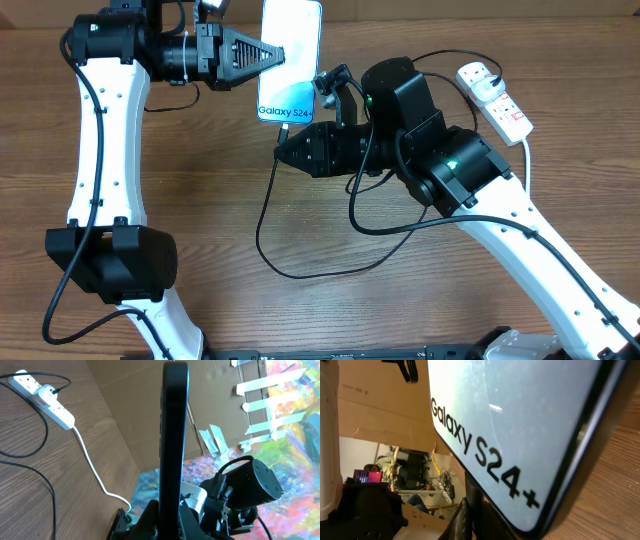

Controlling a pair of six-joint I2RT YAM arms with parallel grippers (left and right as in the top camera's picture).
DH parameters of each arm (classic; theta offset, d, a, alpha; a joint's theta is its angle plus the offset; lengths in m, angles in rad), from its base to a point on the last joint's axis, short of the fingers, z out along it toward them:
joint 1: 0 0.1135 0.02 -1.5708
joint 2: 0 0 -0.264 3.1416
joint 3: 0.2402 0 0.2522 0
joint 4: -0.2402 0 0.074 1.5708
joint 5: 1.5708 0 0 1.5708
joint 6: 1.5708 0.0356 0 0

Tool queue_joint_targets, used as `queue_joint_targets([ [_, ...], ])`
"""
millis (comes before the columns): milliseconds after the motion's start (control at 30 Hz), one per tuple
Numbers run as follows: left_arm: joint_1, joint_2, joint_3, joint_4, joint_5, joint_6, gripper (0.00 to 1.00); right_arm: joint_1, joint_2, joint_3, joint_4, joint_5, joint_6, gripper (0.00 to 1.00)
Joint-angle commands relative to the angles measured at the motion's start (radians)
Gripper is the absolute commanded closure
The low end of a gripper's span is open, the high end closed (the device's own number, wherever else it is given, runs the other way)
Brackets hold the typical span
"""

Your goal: Plug charger to phone and switch on socket

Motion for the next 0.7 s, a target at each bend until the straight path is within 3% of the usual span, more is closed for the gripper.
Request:
queue_joint_targets([
  [0, -0.008, -0.012, 0.000, 0.001, 0.053, 0.028, 0.96, -0.006, 0.002, 0.010, 0.023, 0.002, 0.003, 0.96],
  [467, -0.008, -0.012, 0.000, 0.000, 0.052, 0.044, 0.96, -0.009, 0.002, 0.010, 0.026, 0.002, 0.003, 0.96],
  [667, -0.008, -0.012, 0.000, -0.030, -0.024, 0.051, 0.96, -0.043, 0.002, 0.010, -0.004, 0.002, 0.002, 0.96],
])
